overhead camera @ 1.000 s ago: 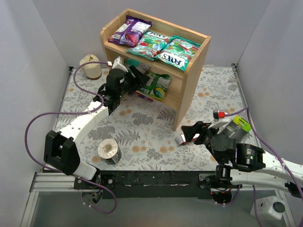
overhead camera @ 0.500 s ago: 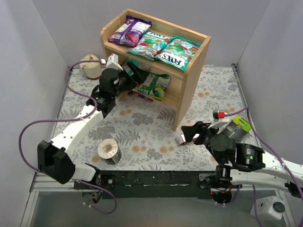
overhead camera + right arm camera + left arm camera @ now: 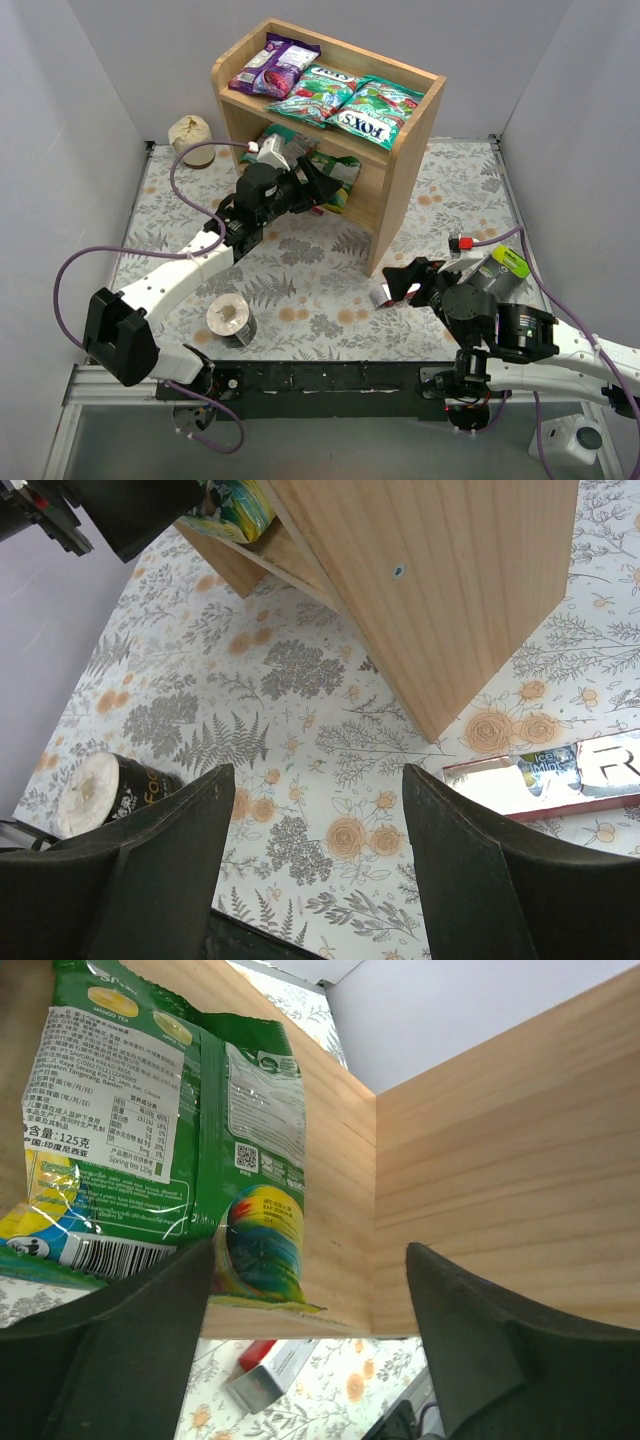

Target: Place and organize the candy bags onto the shelf

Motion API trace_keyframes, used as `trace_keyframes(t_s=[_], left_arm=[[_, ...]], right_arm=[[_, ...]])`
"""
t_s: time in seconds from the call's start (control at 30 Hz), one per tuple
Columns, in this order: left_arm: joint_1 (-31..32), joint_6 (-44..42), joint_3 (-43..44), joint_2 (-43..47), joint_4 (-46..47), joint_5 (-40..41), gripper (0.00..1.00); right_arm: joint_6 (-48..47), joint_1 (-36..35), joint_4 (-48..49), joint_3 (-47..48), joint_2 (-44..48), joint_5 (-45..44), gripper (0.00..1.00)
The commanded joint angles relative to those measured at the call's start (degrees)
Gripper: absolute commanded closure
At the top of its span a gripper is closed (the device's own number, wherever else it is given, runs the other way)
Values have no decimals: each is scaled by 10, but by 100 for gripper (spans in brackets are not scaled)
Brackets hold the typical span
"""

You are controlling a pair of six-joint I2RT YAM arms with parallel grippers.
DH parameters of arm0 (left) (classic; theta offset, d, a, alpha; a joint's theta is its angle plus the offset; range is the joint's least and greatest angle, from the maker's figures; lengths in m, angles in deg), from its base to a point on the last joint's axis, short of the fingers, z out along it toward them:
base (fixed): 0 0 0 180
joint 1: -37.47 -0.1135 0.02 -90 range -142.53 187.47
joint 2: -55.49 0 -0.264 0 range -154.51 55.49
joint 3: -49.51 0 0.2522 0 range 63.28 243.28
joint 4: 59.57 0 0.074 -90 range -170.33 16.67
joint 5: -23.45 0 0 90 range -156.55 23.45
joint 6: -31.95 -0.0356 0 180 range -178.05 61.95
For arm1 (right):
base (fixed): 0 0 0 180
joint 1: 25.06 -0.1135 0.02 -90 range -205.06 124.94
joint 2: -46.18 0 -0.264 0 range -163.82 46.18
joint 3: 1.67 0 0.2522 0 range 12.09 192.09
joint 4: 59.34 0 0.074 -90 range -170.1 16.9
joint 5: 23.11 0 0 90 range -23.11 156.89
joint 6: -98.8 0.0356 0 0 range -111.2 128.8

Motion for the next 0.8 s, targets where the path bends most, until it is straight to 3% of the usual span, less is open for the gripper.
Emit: trace_keyframes(t_s=[0.0, 0.3, 0.77], left_arm=[[9, 17, -8, -13, 32, -1, 30], [11, 2, -5, -33, -28, 133, 37], [-24, -16, 14, -77, -35, 138, 37]], right_arm=[[11, -3, -3, 2, 3, -12, 25], [18, -3, -14, 2, 11, -16, 25], [24, -3, -21, 2, 17, -19, 25]])
